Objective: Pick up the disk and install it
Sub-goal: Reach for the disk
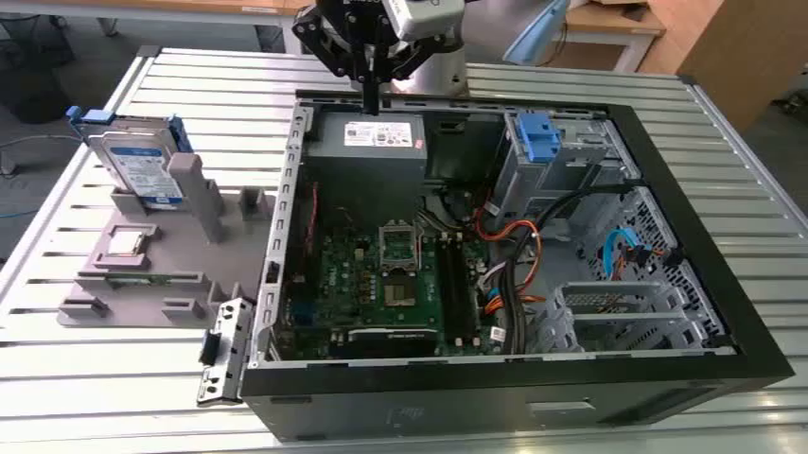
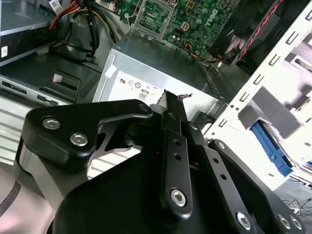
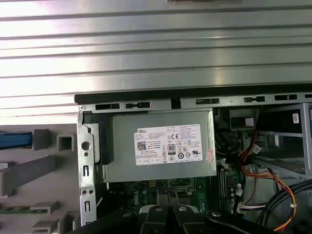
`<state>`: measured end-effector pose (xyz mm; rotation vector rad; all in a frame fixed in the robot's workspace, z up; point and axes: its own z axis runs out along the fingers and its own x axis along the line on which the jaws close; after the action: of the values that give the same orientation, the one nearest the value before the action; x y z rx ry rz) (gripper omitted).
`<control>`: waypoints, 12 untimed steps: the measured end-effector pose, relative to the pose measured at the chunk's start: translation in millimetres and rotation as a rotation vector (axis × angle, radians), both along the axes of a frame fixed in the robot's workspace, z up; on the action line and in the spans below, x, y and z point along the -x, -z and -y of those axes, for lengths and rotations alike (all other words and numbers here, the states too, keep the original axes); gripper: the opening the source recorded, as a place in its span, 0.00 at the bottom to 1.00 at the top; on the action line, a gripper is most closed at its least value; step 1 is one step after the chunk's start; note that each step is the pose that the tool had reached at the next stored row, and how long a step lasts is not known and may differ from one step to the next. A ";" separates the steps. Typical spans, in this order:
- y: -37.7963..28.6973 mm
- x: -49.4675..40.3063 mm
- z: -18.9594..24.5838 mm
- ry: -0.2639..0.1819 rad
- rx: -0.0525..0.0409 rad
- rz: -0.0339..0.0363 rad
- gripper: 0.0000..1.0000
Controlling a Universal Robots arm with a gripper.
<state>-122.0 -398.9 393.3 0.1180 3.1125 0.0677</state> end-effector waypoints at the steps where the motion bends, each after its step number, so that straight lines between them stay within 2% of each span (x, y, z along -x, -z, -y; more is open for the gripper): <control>1: 0.0 0.0 0.0 0.000 0.0000 0.0000 0.10; 12: 0.1 2.6 0.0 0.000 0.0000 0.0000 0.10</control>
<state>-124.5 -398.9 393.2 0.1178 3.1125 0.0677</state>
